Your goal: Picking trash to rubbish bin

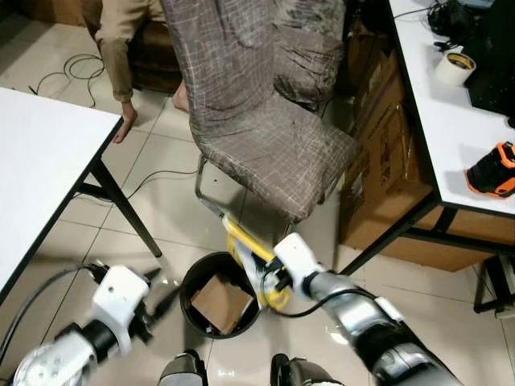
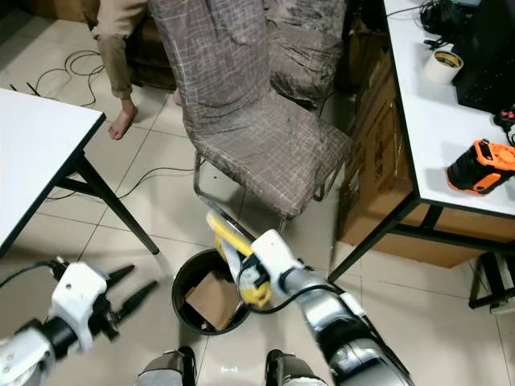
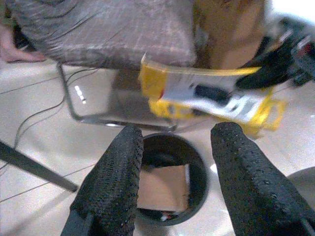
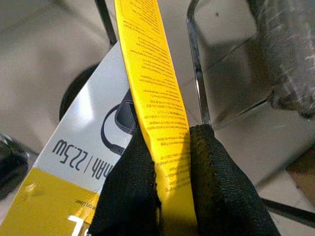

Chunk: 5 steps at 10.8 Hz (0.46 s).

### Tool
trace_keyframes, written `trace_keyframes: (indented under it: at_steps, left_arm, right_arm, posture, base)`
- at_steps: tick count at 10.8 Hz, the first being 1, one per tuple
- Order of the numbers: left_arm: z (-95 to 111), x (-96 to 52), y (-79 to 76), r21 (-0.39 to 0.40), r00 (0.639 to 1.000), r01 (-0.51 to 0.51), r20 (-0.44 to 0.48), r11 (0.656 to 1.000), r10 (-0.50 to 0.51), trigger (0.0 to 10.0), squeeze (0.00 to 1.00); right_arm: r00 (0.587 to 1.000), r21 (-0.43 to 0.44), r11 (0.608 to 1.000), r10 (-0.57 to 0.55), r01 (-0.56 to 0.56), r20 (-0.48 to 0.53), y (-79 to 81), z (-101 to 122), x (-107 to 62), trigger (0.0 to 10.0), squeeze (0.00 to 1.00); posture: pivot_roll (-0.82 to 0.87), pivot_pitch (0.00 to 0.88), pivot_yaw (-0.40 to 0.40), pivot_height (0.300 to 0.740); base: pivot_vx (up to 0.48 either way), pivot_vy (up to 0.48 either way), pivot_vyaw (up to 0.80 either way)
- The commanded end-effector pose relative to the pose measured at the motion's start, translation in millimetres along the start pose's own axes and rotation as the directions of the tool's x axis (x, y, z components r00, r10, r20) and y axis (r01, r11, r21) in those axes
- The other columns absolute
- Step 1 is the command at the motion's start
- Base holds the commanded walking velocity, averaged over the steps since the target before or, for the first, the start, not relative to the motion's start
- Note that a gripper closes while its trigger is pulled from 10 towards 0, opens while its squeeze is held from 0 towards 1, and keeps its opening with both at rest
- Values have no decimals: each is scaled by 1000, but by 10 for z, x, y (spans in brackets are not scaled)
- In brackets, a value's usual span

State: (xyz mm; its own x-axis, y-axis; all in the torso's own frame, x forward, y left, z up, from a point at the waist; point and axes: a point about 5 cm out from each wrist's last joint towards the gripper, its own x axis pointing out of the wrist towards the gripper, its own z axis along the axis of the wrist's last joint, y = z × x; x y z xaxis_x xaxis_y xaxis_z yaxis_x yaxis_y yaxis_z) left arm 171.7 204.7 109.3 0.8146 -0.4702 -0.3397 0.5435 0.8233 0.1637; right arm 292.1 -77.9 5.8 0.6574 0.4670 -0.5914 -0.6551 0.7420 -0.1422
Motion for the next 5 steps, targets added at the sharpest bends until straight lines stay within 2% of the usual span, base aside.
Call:
trace_keyframes:
  at_steps: [1, 2, 3, 4, 5]
  left_arm:
    - [41, -19, -61, -25, 999, 31, -5, 999, -31, 10000, 0]
    - [103, -32, -81, -44, 999, 36, -12, 998, -37, 10000, 0]
    - [126, -34, -82, -46, 999, 44, -23, 998, -45, 10000, 0]
    - [137, -35, -78, -47, 998, 51, -32, 998, -52, 10000, 0]
    - [143, -30, -69, -46, 998, 51, -37, 998, -53, 10000, 0]
  right_arm:
    - [1000, -6, 1000, -13, 13, -10, 1, -31, 12, 10000, 0]
    - [1000, 11, 1000, -18, 18, 17, 12, 39, 48, 10000, 0]
    - [999, 38, 999, -9, 8, 41, 30, 100, 72, 10000, 82]
    - [998, 61, 998, -1, -3, 65, 48, 156, 90, 10000, 1000]
    - [997, 62, 998, 3, -7, 74, 58, 190, 102, 10000, 1000]
  posture:
    - [150, 203, -94, 740]
    - [150, 203, -91, 740]
    - [146, 202, -82, 740]
    - [145, 200, -78, 740]
    - [145, 198, -77, 740]
  base:
    - [0, 0, 0]
    - [0, 0, 0]
    - [0, 0, 0]
    - [0, 0, 0]
    - [0, 0, 0]
